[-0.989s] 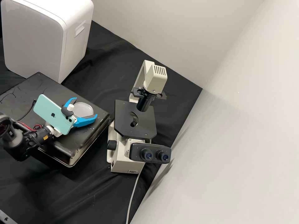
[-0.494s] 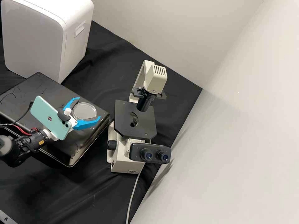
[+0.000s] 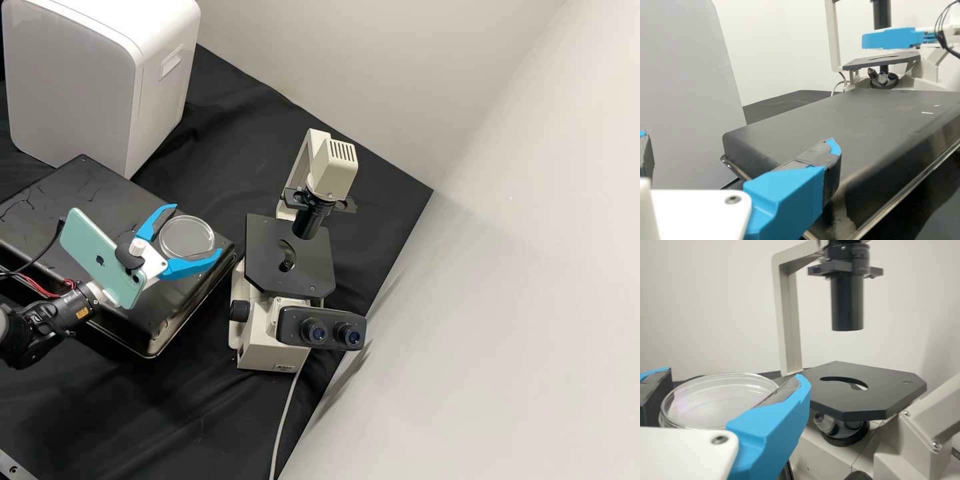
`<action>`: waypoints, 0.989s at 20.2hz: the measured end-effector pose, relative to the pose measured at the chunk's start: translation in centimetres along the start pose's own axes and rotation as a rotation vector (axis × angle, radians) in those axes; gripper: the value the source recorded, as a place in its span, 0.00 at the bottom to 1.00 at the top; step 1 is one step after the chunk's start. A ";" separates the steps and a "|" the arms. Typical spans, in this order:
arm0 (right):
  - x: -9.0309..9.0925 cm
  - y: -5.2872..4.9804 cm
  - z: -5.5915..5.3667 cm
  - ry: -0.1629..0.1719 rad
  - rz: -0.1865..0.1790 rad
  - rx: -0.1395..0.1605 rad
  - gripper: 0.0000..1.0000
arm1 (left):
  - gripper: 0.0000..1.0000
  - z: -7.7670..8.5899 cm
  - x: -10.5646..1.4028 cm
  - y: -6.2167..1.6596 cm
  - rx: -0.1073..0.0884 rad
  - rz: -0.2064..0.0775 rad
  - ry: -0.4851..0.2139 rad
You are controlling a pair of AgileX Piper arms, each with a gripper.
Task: Place the petri dish on the microscope
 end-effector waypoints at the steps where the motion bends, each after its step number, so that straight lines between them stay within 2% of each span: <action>1: 0.0 0.1 0.1 -0.003 0.005 -0.001 0.00 | 1.00 0.0 0.0 0.00 0.000 0.000 0.000; 10: 0.0 0.2 0.2 -0.005 0.007 0.002 0.00 | 1.00 0.0 0.0 0.00 0.000 0.000 0.000; 12: 0.3 0.0 0.5 -0.019 0.001 0.000 0.00 | 1.00 0.0 0.0 0.00 0.000 0.000 0.000; 17: 3.2 -0.3 1.9 -0.071 0.006 0.003 0.00 | 1.00 0.0 0.0 0.00 0.000 0.000 0.000; 20: 4.9 -0.5 2.6 -0.087 0.013 0.004 0.00 | 1.00 0.0 0.0 0.00 0.000 0.000 0.000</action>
